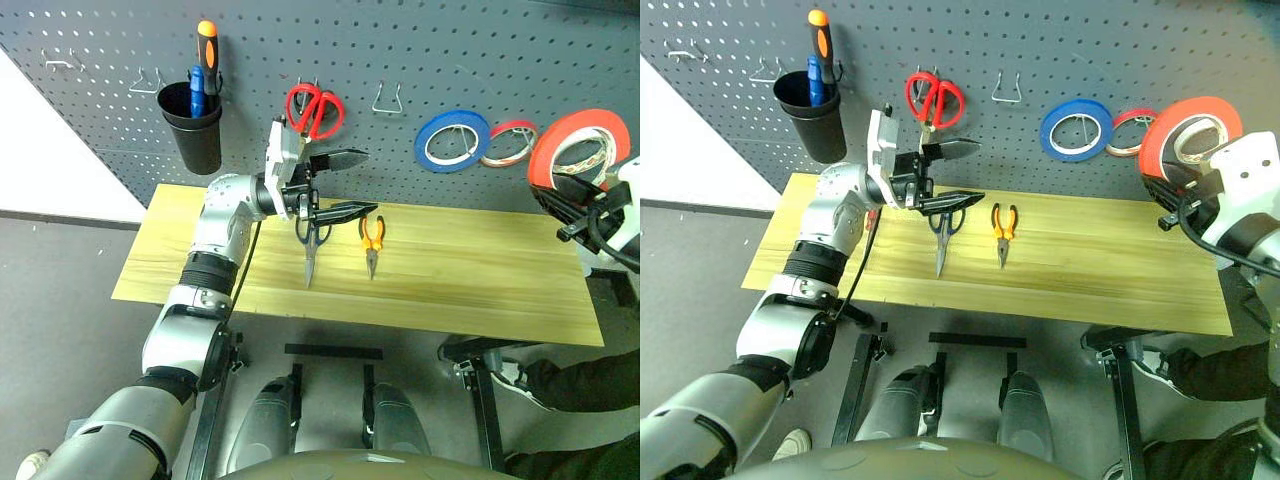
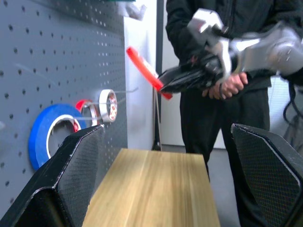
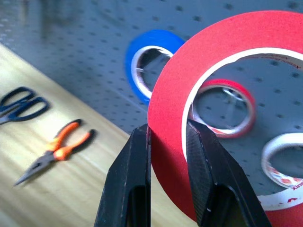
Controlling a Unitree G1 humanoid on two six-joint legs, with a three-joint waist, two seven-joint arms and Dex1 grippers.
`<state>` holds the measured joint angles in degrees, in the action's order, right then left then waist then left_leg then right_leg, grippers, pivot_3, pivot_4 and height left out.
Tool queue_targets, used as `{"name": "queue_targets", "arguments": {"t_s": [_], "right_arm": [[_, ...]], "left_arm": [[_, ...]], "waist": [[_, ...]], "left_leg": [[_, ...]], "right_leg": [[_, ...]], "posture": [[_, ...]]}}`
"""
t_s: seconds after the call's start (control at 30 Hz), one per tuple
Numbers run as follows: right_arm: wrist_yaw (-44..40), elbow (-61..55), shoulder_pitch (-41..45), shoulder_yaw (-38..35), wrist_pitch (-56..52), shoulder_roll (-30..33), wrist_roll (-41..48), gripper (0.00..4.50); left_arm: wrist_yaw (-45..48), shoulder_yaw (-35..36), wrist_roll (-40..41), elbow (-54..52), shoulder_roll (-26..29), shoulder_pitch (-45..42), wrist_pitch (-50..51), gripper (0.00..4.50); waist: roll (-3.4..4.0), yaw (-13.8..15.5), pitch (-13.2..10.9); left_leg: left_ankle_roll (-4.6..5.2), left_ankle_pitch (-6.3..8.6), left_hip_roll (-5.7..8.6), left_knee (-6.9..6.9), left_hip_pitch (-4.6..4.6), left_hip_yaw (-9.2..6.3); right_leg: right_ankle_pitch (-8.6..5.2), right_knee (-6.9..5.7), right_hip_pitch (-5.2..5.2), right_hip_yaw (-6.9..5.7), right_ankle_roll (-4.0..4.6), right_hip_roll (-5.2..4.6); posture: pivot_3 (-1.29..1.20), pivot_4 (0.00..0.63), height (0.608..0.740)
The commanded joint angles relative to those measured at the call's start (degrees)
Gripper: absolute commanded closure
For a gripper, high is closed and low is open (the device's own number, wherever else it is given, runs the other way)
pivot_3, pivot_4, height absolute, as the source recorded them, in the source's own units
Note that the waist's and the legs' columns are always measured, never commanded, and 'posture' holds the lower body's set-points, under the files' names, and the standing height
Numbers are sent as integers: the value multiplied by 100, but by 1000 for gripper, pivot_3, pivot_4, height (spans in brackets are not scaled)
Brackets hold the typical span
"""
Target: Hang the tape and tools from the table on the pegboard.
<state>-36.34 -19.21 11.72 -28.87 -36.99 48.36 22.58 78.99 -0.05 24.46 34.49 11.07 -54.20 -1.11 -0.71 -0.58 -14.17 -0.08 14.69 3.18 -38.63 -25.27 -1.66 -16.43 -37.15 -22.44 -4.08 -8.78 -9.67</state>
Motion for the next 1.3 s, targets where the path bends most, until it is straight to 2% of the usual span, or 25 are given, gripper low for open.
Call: {"name": "queue_targets", "arguments": {"t_s": [0.03,0.27,0.6,0.87,1.1,1.2,1.23,1.3], "right_arm": [[-35,349,313,232,445,74,-146,3824],[-127,1527,997,919,1084,-27,-417,3824],[-154,4102,2320,1683,2247,-234,-1083,3824],[-264,4680,2666,1928,2585,-492,-1201,3824],[-362,4413,2556,1987,2504,-506,-1244,1512],[-346,3949,2314,1820,2009,-325,-1117,514],[-481,3595,2098,1759,1730,-227,-989,241],[-742,2697,1548,1605,1260,-41,-715,241]], "left_arm": [[-72,111,151,-311,1,-81,106,0],[-249,153,67,-324,-13,-49,112,0],[-375,101,-77,-232,10,60,-63,0],[-426,80,-156,-249,46,149,-121,0],[-509,53,-264,-197,68,185,-180,0],[-573,33,-365,-160,88,213,-227,0],[-591,17,-391,-174,98,235,-213,0],[-624,-41,-460,-214,139,281,-148,0]], "waist": [[3,-11,11],[11,-14,45],[13,-4,50],[14,-12,51],[14,4,51],[15,9,51],[16,27,52],[18,61,55]], "left_leg": [[0,0,0,-5,0,-1],[4,2,0,-27,-1,-2],[4,2,1,-32,-2,-2],[3,2,0,-32,-2,-3],[3,2,1,-35,-2,-4],[3,2,1,-35,-2,-5],[3,2,1,-35,-2,-5],[3,2,0,-36,-3,-7]], "right_leg": [[0,-1,2,0,0,0],[0,-7,9,1,0,1],[0,-9,10,1,0,1],[0,-11,8,1,0,2],[0,-11,10,0,-1,1],[0,-12,10,0,-1,2],[0,-12,9,0,-1,2],[0,-14,9,0,-1,2]], "posture": [[-30,120,740],[-2,117,740],[28,124,740],[39,129,740],[44,125,740],[44,125,740],[47,123,740],[50,122,740]]}}
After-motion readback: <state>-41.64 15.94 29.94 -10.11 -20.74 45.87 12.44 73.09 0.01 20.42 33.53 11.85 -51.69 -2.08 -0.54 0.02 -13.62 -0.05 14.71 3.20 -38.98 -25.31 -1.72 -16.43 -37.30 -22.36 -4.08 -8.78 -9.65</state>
